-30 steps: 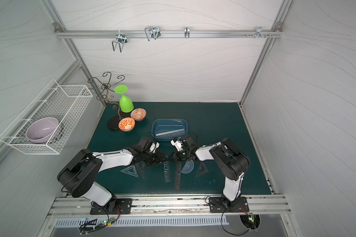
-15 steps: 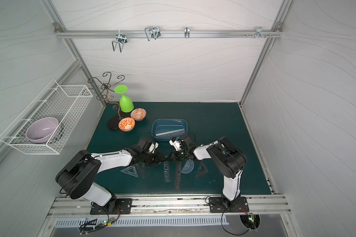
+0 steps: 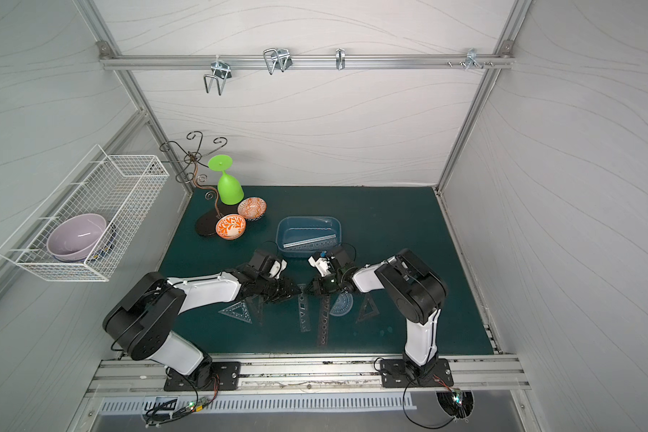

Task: Put the scattered rulers into the storage box
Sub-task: Pick up the ruler from the center of the board.

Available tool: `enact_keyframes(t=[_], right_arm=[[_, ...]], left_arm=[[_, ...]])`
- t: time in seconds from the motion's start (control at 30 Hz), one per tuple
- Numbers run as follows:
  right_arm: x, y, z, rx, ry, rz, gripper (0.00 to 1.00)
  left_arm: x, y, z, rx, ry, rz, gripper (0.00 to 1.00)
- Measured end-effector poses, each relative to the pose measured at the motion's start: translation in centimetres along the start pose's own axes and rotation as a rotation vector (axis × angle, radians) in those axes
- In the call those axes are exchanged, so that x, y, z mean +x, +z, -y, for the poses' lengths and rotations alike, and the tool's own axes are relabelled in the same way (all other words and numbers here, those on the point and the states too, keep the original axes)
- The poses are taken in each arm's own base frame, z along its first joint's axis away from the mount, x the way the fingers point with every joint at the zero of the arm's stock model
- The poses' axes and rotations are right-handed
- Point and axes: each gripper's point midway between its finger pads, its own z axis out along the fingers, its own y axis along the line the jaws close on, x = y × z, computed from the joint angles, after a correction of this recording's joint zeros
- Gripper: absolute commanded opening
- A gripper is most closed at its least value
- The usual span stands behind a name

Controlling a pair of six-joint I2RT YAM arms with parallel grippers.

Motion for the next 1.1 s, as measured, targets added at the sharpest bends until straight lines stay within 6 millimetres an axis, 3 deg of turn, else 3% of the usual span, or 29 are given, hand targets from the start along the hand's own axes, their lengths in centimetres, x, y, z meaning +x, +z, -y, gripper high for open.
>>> enact_keyframes(t=[0.67,0.87,1.1], right_arm=[[0.6,-0.4,0.6,0.023,-0.011,0.000,0.05],[0.6,-0.4,0.6,0.022,-0.008,-0.001,0.05],[1.0,-0.5,0.7,0.023,0.003,0.001,0.06]], left_arm=[[-0.9,1.4,1.1,0.059,0.004,-0.009,0.30],[-0.9,1.8,1.3,0.050,0.011,-0.008,0.20],[-1.0,2.2,1.6,0.051,0.019,-0.011,0.00]])
